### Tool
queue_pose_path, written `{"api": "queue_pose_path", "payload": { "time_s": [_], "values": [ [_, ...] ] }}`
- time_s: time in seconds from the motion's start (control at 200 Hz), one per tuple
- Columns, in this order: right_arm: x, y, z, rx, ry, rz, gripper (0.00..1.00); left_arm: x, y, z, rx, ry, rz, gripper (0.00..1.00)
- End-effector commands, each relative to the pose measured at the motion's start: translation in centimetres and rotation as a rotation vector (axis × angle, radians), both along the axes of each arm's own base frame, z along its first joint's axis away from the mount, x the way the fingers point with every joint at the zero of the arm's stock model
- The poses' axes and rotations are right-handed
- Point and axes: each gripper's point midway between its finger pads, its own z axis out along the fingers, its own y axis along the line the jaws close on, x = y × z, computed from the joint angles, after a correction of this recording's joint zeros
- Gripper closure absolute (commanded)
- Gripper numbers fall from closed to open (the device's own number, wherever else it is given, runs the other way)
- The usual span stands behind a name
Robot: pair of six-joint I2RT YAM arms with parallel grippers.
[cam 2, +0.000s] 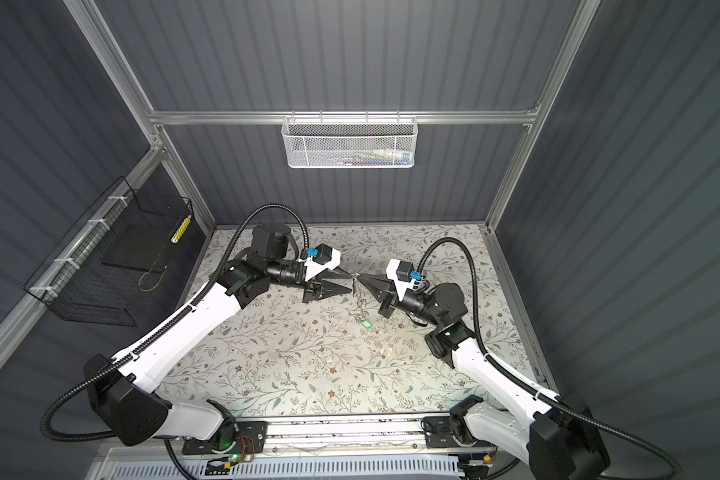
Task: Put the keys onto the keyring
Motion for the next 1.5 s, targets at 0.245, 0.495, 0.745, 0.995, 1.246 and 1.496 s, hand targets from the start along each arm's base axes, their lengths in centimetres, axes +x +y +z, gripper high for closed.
{"api": "queue_pose_path", "payload": {
  "time_s": [0.245,0.495,0.745,0.995,1.246,1.496],
  "values": [
    [-0.5,0.1,2.7,0.041,-0.059,0.033,1.00,1.4,-0.8,-0.3,-0.048,0.039,0.054,0.65],
    [0.0,-0.1,2.7,0.043,-0.059,0.000,1.00,1.4,-0.9,0.2,-0.072,0.059,0.060,0.66],
    [0.5,-0.2,2.9,0.054,-0.060,-0.024,1.00,0.9,-1.3,-0.4,-0.065,0.074,0.047,0.75],
    [0.6,-0.5,3.3,0.069,-0.064,-0.042,1.00,0.7,-1.4,-1.0,-0.045,0.075,0.040,0.82],
    [0.8,-0.5,3.4,0.075,-0.060,-0.047,1.00,0.3,-1.9,-1.1,-0.030,0.107,-0.012,0.95],
    [0.9,-0.6,3.4,0.073,-0.056,-0.055,1.00,0.1,-2.6,-1.1,-0.029,0.145,-0.065,1.00]
  ]
}}
